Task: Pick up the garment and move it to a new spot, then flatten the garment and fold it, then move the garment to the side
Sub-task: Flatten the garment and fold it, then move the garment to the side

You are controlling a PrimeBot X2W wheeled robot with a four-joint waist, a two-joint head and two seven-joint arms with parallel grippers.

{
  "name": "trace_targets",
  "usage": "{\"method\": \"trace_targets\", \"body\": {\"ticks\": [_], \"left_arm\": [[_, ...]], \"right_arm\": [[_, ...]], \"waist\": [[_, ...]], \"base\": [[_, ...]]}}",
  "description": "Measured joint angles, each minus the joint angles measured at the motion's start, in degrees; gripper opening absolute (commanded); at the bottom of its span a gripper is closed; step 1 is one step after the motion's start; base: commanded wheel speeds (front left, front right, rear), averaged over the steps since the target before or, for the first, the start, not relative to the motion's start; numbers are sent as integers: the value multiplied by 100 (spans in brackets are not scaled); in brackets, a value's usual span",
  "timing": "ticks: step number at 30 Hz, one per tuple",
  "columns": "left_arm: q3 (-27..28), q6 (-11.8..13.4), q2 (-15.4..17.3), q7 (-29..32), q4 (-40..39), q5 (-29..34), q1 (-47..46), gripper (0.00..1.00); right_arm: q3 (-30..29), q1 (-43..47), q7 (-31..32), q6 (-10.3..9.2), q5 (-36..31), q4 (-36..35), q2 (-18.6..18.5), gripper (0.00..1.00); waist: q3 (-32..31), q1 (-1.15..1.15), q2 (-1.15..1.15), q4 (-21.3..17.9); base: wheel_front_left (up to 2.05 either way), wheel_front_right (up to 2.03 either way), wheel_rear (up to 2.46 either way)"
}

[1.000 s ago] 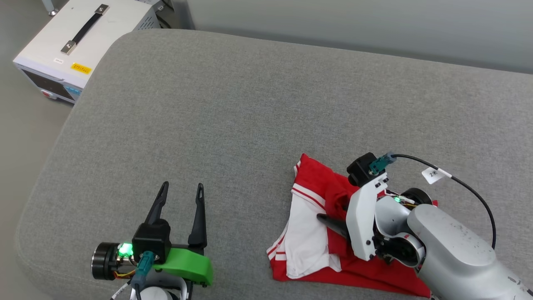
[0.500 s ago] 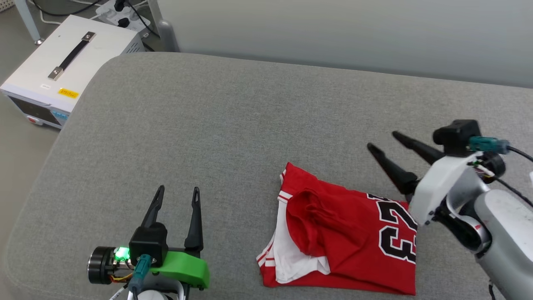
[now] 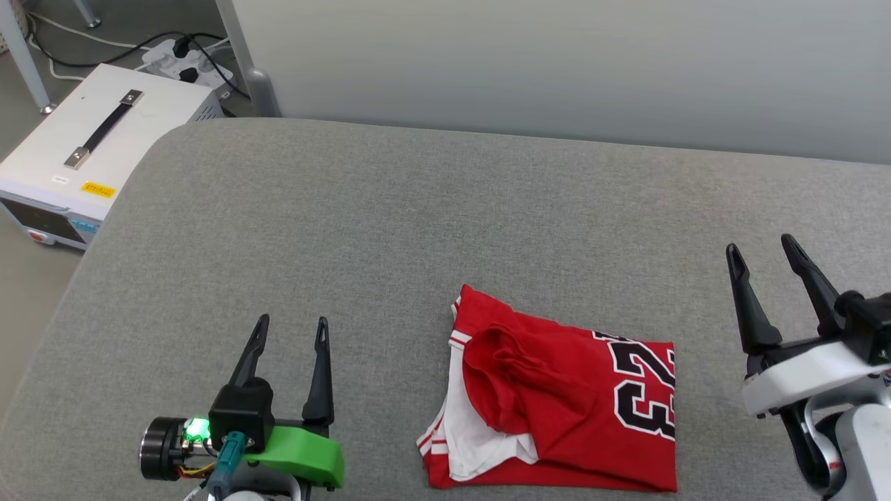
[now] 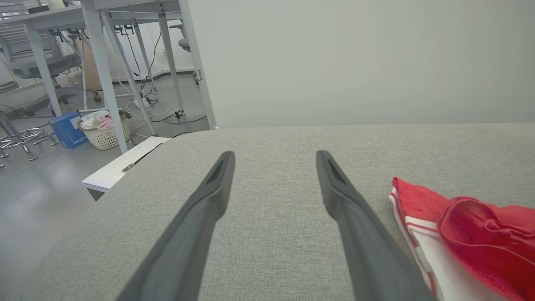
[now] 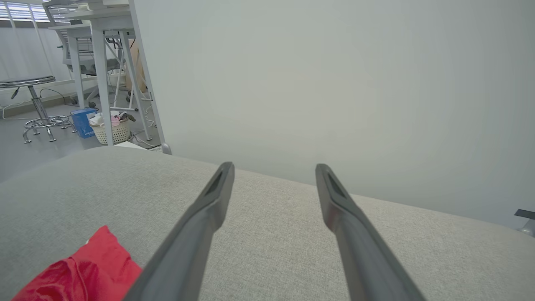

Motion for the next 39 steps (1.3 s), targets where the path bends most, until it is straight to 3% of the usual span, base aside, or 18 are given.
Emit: {"method": "trace_targets", "body": {"ticks": [8,13,24,39], "left_arm": [[-74,-43,7,0,-14,16,110,100],[-102,-44,9,0,-25,31,147,100],[-120,-48,44,0,-41,32,345,100],[-122,-48,52,0,-30,31,345,100]], "right_arm": [[-643,900,-73,1,-820,-713,791,100],[-909,1334,-71,0,-969,-1060,1138,100],[-1165,1869,-71,1,-1069,-1147,1354,100],[-1325,1824,-71,0,-1224,-1122,1389,100]], "waist": [[-129,0,0,-45],[-216,0,0,-64],[-326,0,0,-117],[-295,0,0,-107]], "base": [[0,0,0],[0,0,0],[0,0,0],[0,0,0]]}}
